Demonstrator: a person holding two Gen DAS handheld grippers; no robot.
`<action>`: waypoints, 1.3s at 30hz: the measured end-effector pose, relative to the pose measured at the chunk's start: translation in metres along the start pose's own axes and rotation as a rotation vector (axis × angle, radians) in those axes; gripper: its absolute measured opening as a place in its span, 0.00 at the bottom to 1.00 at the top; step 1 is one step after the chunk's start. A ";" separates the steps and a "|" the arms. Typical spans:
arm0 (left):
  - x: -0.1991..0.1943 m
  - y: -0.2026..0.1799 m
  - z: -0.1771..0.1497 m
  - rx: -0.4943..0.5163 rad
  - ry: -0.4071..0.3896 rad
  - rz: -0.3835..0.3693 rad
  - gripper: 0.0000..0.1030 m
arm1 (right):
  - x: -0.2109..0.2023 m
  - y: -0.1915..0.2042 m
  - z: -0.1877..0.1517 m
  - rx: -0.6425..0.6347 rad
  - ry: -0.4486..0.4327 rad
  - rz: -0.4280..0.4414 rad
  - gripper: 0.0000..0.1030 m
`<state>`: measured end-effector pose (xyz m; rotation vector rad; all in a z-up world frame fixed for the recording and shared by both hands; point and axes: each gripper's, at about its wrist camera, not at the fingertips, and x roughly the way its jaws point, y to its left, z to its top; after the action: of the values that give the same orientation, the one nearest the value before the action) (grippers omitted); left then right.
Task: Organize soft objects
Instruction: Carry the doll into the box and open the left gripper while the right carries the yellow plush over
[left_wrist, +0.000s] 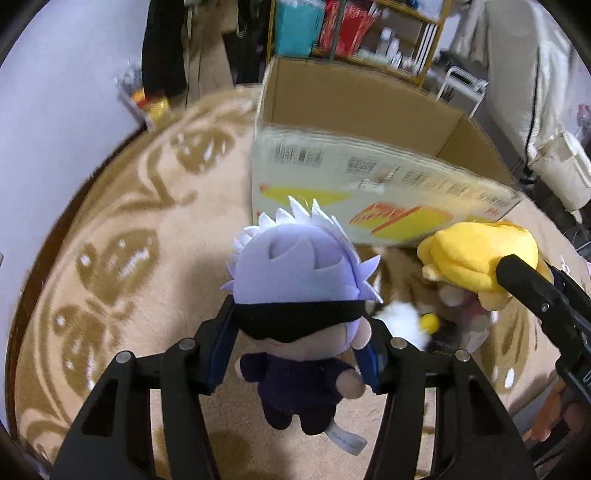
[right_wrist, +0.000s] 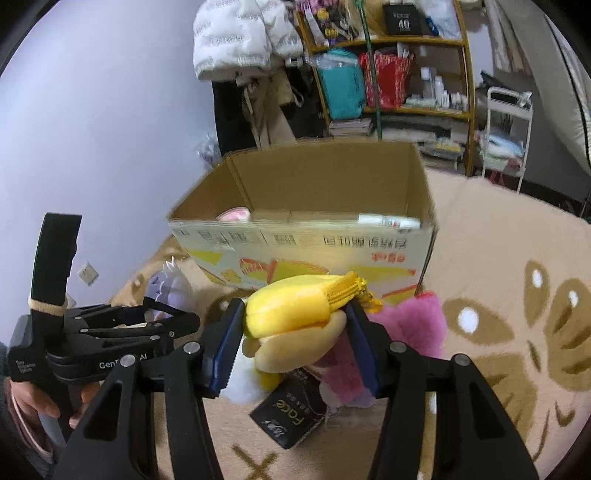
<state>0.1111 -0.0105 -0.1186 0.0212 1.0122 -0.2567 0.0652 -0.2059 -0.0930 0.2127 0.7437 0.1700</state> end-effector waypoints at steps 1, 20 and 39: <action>-0.010 -0.002 -0.001 0.010 -0.032 0.006 0.54 | -0.008 0.002 0.001 -0.003 -0.020 0.001 0.56; -0.138 -0.039 -0.002 0.136 -0.437 0.087 0.54 | -0.128 0.021 0.039 -0.056 -0.371 -0.036 0.56; -0.097 -0.053 0.071 0.224 -0.489 0.052 0.55 | -0.087 -0.008 0.087 -0.093 -0.384 -0.110 0.56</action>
<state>0.1095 -0.0513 0.0062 0.1793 0.4928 -0.3086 0.0625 -0.2448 0.0233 0.1102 0.3633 0.0557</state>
